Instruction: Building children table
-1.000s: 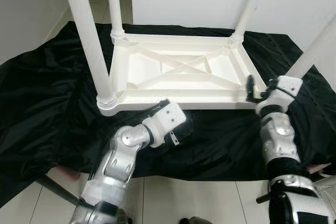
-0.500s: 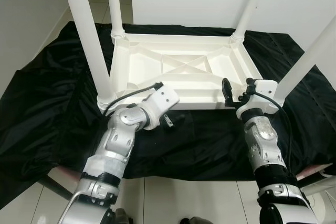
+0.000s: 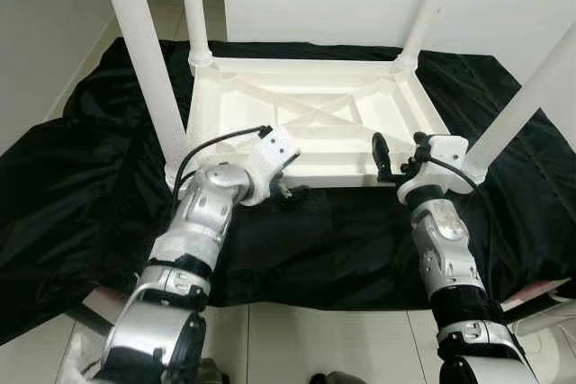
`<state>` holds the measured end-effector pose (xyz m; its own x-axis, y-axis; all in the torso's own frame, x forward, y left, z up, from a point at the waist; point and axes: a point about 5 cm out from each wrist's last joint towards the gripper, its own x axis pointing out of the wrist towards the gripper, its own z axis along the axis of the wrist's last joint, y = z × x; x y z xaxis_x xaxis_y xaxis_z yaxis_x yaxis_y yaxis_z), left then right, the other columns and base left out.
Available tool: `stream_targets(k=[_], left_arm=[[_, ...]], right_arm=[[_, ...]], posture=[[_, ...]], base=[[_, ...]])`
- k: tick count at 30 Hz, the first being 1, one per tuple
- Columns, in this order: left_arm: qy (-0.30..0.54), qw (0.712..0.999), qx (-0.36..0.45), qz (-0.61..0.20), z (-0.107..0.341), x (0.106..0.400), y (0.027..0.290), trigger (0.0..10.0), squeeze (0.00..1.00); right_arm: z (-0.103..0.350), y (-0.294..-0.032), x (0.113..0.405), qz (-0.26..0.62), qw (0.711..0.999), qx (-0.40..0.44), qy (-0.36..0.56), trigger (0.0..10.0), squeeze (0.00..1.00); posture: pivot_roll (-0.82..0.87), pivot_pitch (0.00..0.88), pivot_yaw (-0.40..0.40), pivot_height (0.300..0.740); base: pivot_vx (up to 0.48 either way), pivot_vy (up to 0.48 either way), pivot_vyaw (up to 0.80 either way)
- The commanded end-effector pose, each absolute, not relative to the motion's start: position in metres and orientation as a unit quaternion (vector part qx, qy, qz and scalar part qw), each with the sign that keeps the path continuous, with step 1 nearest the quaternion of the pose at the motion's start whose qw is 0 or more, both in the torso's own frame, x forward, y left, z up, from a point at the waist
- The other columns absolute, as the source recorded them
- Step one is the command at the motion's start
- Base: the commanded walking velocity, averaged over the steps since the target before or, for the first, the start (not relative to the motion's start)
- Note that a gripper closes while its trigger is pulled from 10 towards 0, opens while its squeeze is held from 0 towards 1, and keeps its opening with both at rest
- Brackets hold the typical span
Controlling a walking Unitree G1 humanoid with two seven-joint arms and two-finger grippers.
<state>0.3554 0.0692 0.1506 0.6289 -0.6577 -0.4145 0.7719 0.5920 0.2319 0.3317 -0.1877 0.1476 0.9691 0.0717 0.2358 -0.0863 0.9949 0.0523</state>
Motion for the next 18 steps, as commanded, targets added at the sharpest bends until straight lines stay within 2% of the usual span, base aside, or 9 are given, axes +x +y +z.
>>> stream_targets(k=[1, 7, 9, 11, 13, 14, 16, 17, 18], left_arm=[[0.119, 0.949, 0.228, -0.181, 0.151, 0.371, 0.089, 10.0, 0.0], [0.161, 0.942, 0.24, -0.17, 0.138, 0.371, 0.102, 10.0, 0.0], [0.168, 0.942, 0.233, -0.175, 0.136, 0.371, 0.102, 9.1, 0.0], [0.171, 0.941, 0.23, -0.181, 0.134, 0.37, 0.103, 4.4, 0.0], [0.171, 0.941, 0.23, -0.182, 0.134, 0.369, 0.103, 4.4, 0.0], [0.168, 0.942, 0.227, -0.184, 0.135, 0.37, 0.103, 1.8, 0.0], [0.167, 0.942, 0.226, -0.184, 0.135, 0.37, 0.103, 1.3, 0.0], [0.164, 0.943, 0.222, -0.188, 0.137, 0.37, 0.101, 0.0, 0.0], [0.161, 0.943, 0.22, -0.191, 0.138, 0.369, 0.1, 0.0, 0.0]], right_arm=[[0.149, -0.186, 0.332, 0.041, 0.992, 0.029, -0.115, 10.0, 0.0], [0.149, -0.186, 0.332, 0.039, 0.992, 0.029, -0.115, 10.0, 0.0], [0.149, -0.186, 0.331, 0.037, 0.992, 0.029, -0.114, 10.0, 0.0], [0.148, -0.187, 0.331, 0.036, 0.993, 0.029, -0.112, 10.0, 0.0], [0.148, -0.187, 0.331, 0.036, 0.993, 0.029, -0.112, 10.0, 0.0], [0.148, -0.187, 0.331, 0.035, 0.993, 0.029, -0.111, 10.0, 0.0], [0.149, -0.187, 0.332, 0.035, 0.993, 0.029, -0.11, 10.0, 0.0], [0.149, -0.186, 0.332, 0.035, 0.993, 0.029, -0.111, 10.0, 0.0], [0.149, -0.185, 0.332, 0.035, 0.993, 0.029, -0.111, 10.0, 0.0]], posture=[[-0.03, 0.011, -0.008, 0.74], [-0.03, 0.013, -0.001, 0.74], [-0.03, 0.013, -0.001, 0.74], [-0.03, 0.013, -0.001, 0.74], [-0.03, 0.016, -0.001, 0.74], [-0.03, 0.016, -0.001, 0.74], [-0.03, 0.016, -0.001, 0.74], [-0.02, 0.015, -0.002, 0.74], [-0.02, 0.015, -0.002, 0.74]], base=[[0.0, 0.0, 0.0], [0.0, 0.0, 0.0], [0.0, 0.0, 0.0], [0.0, 0.0, 0.0], [0.0, 0.0, 0.0], [0.0, 0.0, 0.0], [0.0, 0.0, 0.0], [0.0, 0.0, 0.0], [0.0, 0.0, 0.0]])
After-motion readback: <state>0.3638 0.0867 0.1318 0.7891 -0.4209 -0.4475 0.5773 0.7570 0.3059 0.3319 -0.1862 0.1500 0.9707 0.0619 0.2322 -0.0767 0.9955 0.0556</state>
